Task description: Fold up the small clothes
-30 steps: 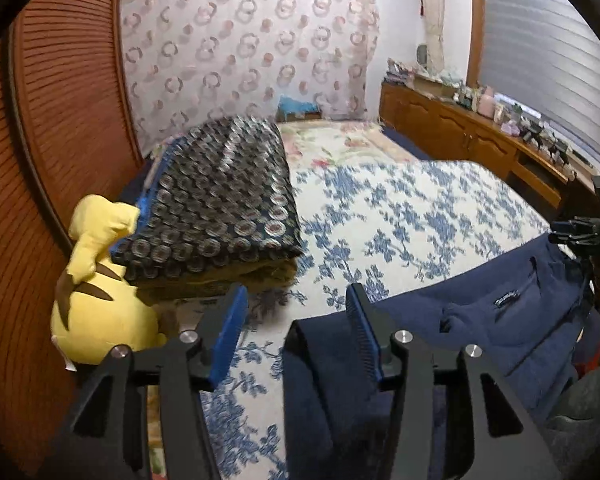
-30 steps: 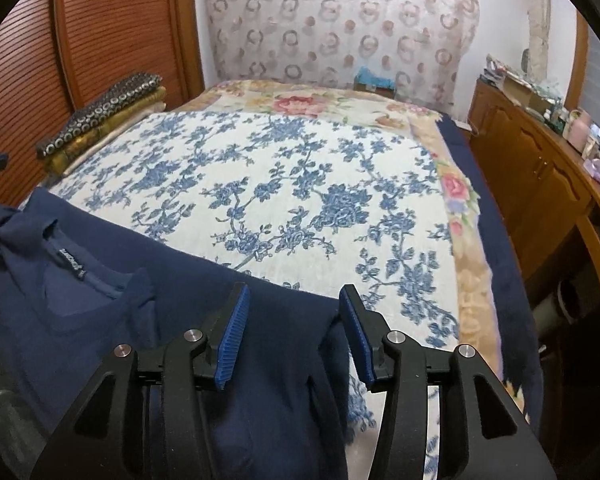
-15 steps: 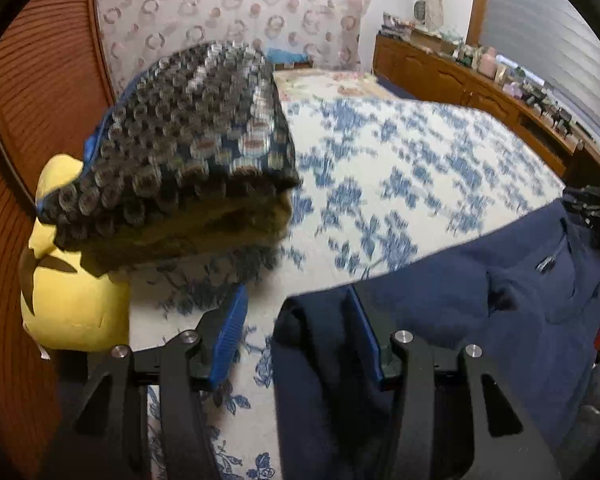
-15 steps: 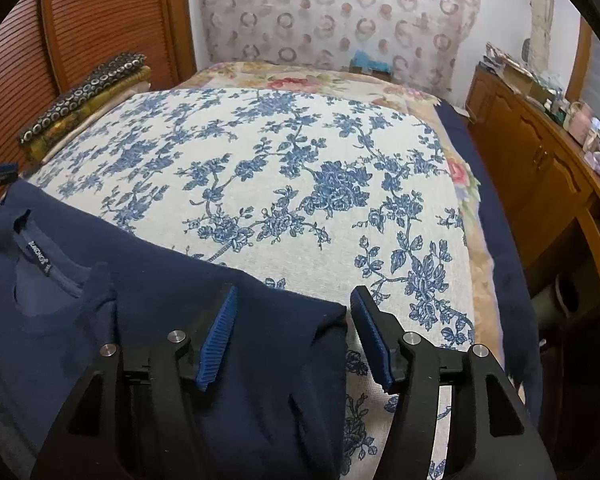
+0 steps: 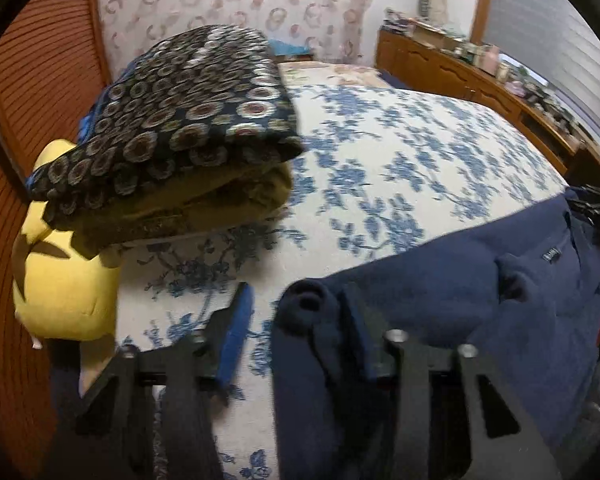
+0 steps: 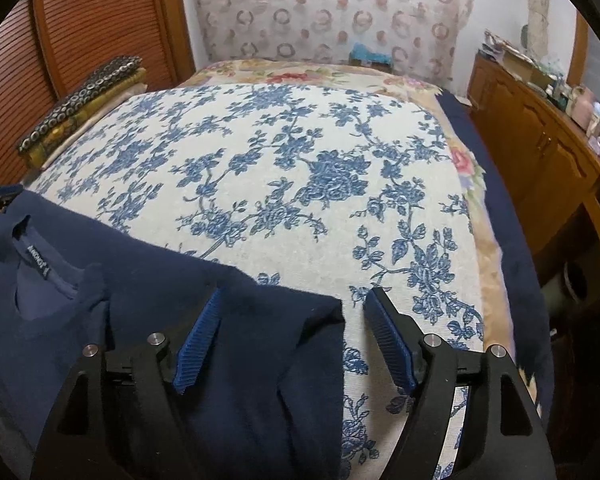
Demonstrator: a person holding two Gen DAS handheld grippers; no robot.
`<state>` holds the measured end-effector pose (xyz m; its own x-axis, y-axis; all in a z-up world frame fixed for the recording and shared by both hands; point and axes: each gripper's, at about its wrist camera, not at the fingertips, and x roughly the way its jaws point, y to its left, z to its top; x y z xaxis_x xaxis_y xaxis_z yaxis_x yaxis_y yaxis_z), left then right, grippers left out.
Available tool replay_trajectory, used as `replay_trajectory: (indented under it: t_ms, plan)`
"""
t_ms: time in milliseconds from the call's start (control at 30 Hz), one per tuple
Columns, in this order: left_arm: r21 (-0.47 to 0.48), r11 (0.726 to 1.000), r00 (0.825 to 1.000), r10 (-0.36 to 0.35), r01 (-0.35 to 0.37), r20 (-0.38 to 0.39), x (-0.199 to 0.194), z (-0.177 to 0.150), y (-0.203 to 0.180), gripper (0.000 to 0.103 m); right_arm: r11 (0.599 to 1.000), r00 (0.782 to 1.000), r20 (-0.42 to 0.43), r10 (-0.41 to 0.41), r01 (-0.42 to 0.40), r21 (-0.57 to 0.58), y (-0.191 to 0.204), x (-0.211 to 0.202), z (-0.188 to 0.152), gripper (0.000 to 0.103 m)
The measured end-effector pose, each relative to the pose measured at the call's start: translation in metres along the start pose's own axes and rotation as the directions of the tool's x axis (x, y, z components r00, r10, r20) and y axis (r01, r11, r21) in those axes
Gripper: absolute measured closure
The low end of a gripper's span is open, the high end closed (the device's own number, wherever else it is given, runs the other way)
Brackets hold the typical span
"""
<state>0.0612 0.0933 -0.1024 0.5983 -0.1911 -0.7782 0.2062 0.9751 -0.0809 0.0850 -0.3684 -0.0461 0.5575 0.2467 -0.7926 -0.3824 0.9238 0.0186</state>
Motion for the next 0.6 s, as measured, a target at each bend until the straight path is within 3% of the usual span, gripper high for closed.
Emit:
replay_trajectory:
  t_ms: [67,167,200,233,300,433,600]
  plan:
    - [-0.004,1.0,1.0,-0.008,0.008,-0.001,0.0,0.001,-0.001,0.07,1.0,1.0,-0.005,0.017,-0.017,-0.003,0.001,-0.001,0.0,0.033]
    - [0.001,0.999,0.999,-0.042,0.042,0.001,-0.001,0.0,-0.005,0.087,0.998,0.999,-0.01,0.048,-0.048,-0.031,0.007,-0.002,-0.002,0.047]
    - [0.002,0.998,0.998,-0.058,0.058,0.001,-0.001,0.0,-0.006,0.099,0.997,0.998,-0.01,0.066,-0.066,-0.035,0.008,-0.003,-0.003,0.057]
    - [0.007,0.998,0.998,-0.063,0.063,0.005,-0.002,-0.001,-0.009,0.1,0.996,0.996,-0.012,0.084,-0.084,-0.037,0.01,-0.005,-0.004,0.072]
    - [0.012,0.999,0.999,-0.048,0.048,0.024,-0.008,-0.003,-0.014,0.102,0.993,0.993,-0.016,0.115,-0.116,-0.034,0.014,-0.007,-0.006,0.091]
    - [-0.034,0.995,0.987,-0.088,0.094,0.136,-0.045,-0.006,-0.017,0.102,0.991,0.991,0.046,0.129,-0.127,-0.046,0.026,-0.034,-0.009,0.095]
    - [-0.067,0.986,0.938,-0.125,0.154,0.323,-0.119,0.009,-0.022,0.102,0.99,0.973,0.186,0.137,-0.128,-0.062,0.041,-0.104,0.009,0.096]
